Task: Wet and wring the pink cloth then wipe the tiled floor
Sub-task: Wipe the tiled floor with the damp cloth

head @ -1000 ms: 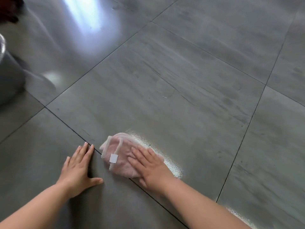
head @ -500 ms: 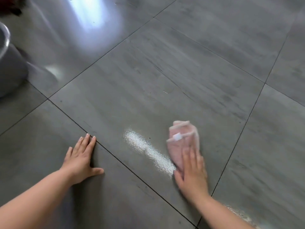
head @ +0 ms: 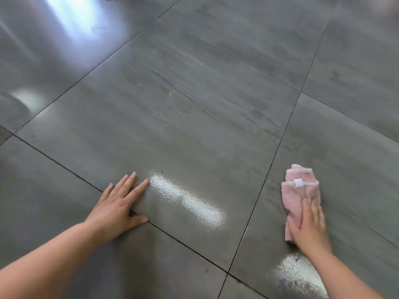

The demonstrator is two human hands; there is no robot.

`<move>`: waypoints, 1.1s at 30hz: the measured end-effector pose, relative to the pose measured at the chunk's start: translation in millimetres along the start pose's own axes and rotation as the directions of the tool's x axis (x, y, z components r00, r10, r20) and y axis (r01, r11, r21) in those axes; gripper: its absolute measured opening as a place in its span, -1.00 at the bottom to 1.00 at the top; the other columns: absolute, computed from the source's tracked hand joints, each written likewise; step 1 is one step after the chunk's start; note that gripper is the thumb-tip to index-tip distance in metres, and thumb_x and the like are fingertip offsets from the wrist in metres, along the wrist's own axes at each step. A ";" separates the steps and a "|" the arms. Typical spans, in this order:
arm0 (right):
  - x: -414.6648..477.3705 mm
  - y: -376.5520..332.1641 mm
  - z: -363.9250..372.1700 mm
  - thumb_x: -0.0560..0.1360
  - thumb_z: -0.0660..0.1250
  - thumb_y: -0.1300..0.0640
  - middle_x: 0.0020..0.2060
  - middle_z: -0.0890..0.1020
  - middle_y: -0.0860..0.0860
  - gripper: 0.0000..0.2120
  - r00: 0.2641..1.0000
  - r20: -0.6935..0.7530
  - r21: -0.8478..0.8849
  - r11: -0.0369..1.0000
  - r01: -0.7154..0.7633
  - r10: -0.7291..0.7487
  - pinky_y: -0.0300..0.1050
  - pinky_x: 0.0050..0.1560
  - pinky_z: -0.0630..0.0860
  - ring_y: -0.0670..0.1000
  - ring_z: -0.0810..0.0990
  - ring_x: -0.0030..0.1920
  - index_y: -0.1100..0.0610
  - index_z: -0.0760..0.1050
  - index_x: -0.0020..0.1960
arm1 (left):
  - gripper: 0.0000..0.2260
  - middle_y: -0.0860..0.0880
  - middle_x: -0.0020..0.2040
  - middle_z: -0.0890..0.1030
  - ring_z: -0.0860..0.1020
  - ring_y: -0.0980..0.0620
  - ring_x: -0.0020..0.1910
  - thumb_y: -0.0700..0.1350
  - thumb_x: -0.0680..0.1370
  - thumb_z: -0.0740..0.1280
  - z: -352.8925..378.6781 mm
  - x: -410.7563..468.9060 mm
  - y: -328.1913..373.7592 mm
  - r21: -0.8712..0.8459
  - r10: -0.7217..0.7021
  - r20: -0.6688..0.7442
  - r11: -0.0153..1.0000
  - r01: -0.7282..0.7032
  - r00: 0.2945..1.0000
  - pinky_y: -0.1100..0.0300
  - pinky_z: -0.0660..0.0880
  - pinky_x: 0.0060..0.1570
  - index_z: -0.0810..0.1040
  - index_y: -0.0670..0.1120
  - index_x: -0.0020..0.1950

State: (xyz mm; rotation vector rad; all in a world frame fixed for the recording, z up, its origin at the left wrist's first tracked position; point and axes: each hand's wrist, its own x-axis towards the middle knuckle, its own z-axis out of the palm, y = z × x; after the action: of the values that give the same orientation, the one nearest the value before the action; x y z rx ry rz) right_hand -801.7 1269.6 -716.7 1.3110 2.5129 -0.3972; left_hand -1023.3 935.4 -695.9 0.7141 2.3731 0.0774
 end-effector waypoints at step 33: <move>-5.2 -75.6 -19.5 0.45 0.22 0.25 0.23 0.46 0.13 -0.53 0.989 0.046 0.074 0.987 -0.143 0.139 -0.07 -0.14 0.41 0.18 0.54 0.05 0.08 0.25 0.34 | -0.34 0.05 0.54 -0.07 -0.06 0.08 0.52 0.14 0.51 0.20 -37.1 11.6 35.6 0.034 0.016 0.135 0.999 -0.020 0.991 0.17 -0.04 0.49 -0.13 0.12 0.48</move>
State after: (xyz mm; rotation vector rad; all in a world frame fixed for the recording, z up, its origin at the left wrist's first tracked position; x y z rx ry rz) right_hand -863.7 1231.2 -688.3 1.4836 2.3752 -0.4884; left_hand -1036.3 976.3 -665.1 0.7342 2.2442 -0.0050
